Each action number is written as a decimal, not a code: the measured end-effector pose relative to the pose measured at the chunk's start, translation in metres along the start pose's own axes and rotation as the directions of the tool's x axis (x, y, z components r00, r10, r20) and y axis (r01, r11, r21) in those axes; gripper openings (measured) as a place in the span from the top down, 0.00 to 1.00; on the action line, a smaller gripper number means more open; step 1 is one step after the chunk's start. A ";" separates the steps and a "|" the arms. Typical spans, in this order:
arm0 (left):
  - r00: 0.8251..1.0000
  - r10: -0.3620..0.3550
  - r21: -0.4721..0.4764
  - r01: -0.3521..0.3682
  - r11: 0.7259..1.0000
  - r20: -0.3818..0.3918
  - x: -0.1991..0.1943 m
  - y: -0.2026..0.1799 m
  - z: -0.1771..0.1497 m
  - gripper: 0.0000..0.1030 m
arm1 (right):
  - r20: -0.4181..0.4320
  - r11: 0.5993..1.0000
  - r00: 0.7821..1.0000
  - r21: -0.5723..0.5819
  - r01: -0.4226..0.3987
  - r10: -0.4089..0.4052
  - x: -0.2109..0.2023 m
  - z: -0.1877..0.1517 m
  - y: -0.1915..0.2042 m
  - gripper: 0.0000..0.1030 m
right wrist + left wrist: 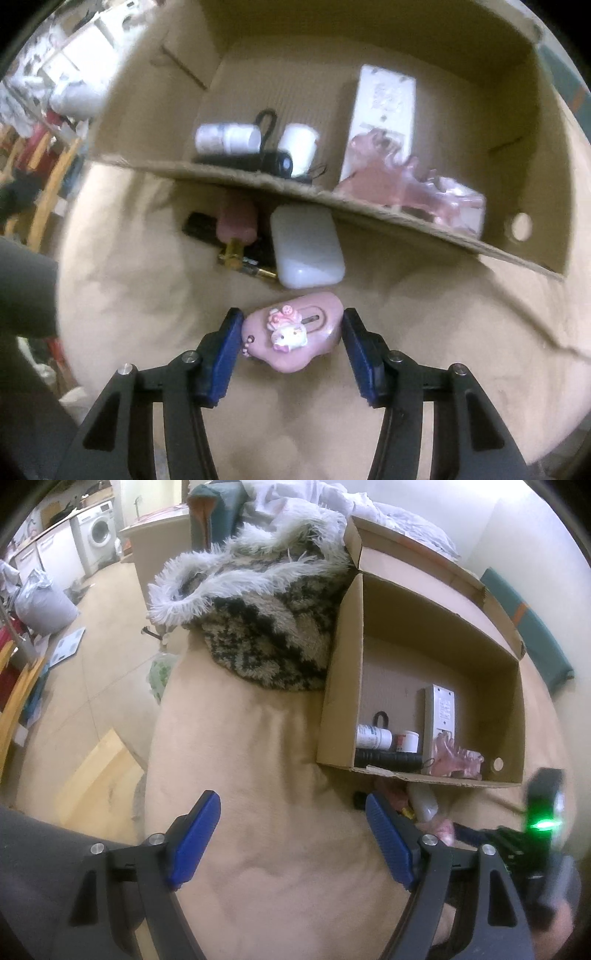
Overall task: Organize rigid objects
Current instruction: 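Grasp the pink Hello Kitty case with the right tool while the left tool grasps an AA battery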
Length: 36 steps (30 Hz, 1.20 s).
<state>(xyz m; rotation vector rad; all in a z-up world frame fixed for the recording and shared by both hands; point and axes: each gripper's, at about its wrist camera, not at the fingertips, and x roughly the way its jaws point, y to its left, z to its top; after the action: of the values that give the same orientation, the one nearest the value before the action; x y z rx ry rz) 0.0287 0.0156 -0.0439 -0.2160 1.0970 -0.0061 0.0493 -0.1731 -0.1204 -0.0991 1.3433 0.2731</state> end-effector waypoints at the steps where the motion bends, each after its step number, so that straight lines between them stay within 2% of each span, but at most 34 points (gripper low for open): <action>1: 1.000 0.001 0.002 -0.001 1.000 0.000 0.000 0.000 -0.001 0.23 | 0.014 1.000 1.000 0.002 -0.008 0.008 -0.009 -0.001 -0.001 0.45; 6: 1.000 0.001 0.018 -0.001 1.000 -0.022 0.008 -0.008 -0.007 0.23 | 0.180 0.999 0.983 0.009 -0.048 0.046 -0.065 -0.002 -0.013 0.45; 8: 1.000 0.009 0.029 -0.008 1.000 -0.024 0.011 -0.012 -0.011 0.23 | 0.266 0.999 0.963 0.005 -0.054 0.051 -0.084 0.000 -0.022 0.45; 10: 0.999 0.010 0.031 -0.009 0.999 -0.031 0.014 -0.017 -0.016 0.23 | 0.363 0.999 0.931 0.007 -0.051 0.045 -0.101 -0.002 -0.031 0.45; 13: 0.998 0.000 0.024 0.002 1.000 -0.067 0.022 -0.029 -0.028 0.23 | 0.432 0.995 0.901 0.068 -0.076 0.039 -0.109 -0.002 -0.053 0.45; 18: 0.989 -0.042 -0.065 0.032 0.997 -0.142 0.041 -0.062 -0.065 0.23 | 0.450 0.989 0.893 0.133 -0.061 -0.006 -0.107 0.003 -0.074 0.45; 21: 0.990 -0.051 -0.060 0.044 0.997 -0.131 0.050 -0.094 -0.086 0.23 | 0.426 0.978 0.905 0.188 -0.087 -0.002 -0.104 -0.003 -0.088 0.45; 23: 0.993 -0.047 -0.038 0.043 0.998 -0.112 0.058 -0.114 -0.095 0.23 | 0.451 0.972 0.893 0.207 -0.115 0.010 -0.111 -0.010 -0.097 0.45; 25: 0.995 -0.021 -0.023 0.019 1.000 -0.097 0.069 -0.130 -0.101 0.23 | 0.469 0.966 0.883 0.221 -0.131 0.012 -0.115 -0.013 -0.102 0.45; 28: 0.994 0.028 -0.025 -0.031 0.999 -0.106 0.088 -0.142 -0.106 0.24 | 0.461 0.960 0.888 0.242 -0.141 0.014 -0.113 -0.014 -0.107 0.45; 30: 0.993 0.086 0.002 -0.086 0.996 -0.078 0.095 -0.149 -0.107 0.24 | 0.463 0.960 0.886 0.238 -0.147 0.021 -0.113 -0.015 -0.108 0.45; 33: 0.990 0.129 0.040 -0.127 0.991 -0.061 0.101 -0.157 -0.106 0.25 | 0.463 0.959 0.886 0.234 -0.157 0.032 -0.113 -0.016 -0.109 0.45; 36: 0.986 0.155 0.053 -0.152 0.987 -0.053 0.101 -0.161 -0.108 0.32 | 0.456 0.956 0.889 0.239 -0.168 0.043 -0.110 -0.014 -0.110 0.45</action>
<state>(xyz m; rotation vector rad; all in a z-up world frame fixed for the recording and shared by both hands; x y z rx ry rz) -0.0036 -0.1714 -0.1519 -0.0870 1.1670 0.0992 0.0414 -0.2978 -0.0265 0.2598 0.9135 0.1854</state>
